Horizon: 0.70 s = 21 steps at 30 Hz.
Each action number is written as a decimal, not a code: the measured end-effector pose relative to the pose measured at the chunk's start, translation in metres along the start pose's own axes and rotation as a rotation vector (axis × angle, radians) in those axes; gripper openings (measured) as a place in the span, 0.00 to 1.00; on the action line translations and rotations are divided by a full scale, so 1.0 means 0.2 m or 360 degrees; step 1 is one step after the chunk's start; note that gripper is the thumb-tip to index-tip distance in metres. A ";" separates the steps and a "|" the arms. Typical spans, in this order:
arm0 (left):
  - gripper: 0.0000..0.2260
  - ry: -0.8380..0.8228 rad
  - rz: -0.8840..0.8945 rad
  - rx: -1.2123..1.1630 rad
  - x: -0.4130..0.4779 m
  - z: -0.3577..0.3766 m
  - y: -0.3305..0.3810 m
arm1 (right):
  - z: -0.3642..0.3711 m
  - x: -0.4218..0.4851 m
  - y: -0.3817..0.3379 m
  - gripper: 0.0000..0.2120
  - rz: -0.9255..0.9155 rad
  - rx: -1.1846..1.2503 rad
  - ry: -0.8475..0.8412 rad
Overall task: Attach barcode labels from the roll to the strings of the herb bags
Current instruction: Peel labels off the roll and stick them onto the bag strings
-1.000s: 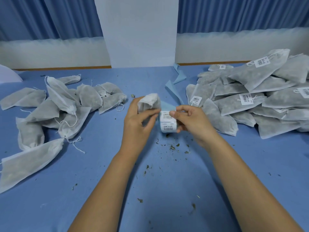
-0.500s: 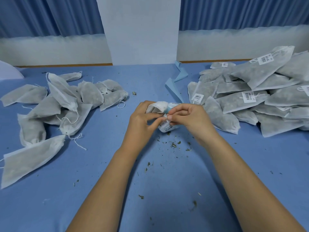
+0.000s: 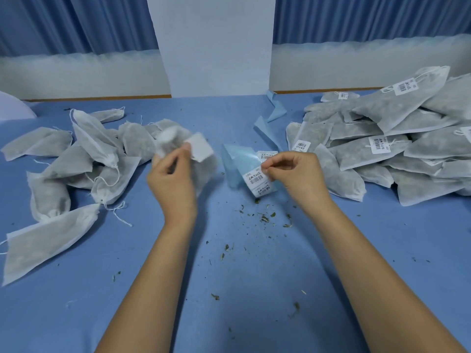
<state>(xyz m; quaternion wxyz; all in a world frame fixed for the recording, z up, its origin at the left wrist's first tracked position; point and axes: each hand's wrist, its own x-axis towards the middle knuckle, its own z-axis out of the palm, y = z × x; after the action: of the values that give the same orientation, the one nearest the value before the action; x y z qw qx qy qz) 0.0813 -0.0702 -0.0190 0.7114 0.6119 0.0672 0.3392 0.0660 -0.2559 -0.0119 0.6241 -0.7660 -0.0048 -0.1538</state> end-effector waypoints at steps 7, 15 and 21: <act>0.03 -0.0292 0.1094 0.0483 -0.05 0.00 -0.03 | 0.08 -0.04 0.01 0.02 -0.0354 -0.0459 0.0266; 0.01 -0.0716 0.1645 0.0728 -0.06 0.03 -0.07 | 0.11 -0.07 -0.04 0.15 0.0166 0.0450 -0.0181; 0.07 -0.0798 0.0904 0.0448 -0.09 0.02 -0.02 | 0.08 -0.05 -0.04 0.21 0.0307 0.0510 -0.0090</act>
<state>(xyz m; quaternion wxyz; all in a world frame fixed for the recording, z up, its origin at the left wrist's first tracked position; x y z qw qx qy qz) 0.0717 -0.0836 -0.0271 0.4928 0.7614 -0.2344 0.3500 0.0585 -0.2380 -0.0101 0.7496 -0.6578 0.0265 -0.0690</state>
